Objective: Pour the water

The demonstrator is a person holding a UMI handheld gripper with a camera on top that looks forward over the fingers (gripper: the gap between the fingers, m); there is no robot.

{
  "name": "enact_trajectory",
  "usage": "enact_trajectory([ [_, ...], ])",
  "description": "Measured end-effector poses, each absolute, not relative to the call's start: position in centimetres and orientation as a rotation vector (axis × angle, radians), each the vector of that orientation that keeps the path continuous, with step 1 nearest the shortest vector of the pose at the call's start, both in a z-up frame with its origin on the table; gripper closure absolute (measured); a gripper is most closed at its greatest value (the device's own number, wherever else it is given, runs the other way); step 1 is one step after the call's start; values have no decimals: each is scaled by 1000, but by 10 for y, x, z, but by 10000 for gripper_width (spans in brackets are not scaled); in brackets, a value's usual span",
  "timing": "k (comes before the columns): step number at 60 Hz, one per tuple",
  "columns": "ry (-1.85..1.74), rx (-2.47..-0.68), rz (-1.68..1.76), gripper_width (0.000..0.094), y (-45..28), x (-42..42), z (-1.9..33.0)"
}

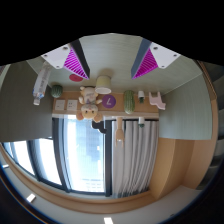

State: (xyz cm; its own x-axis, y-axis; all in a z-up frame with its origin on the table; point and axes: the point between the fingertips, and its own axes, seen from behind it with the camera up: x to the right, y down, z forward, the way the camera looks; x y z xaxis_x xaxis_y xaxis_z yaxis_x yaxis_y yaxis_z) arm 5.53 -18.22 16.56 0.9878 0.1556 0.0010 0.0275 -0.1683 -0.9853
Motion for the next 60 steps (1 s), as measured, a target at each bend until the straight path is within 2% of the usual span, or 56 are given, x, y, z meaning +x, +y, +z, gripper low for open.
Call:
enact_trajectory([
  [20,-94,-1796,66,79,-175,123,115],
  [33,-8,-1789,-1,81,-174,214,96],
  [46,65,-1774,-131,81,-152,311,102],
  [60,60,-1763,-163,83,-92,359,109],
])
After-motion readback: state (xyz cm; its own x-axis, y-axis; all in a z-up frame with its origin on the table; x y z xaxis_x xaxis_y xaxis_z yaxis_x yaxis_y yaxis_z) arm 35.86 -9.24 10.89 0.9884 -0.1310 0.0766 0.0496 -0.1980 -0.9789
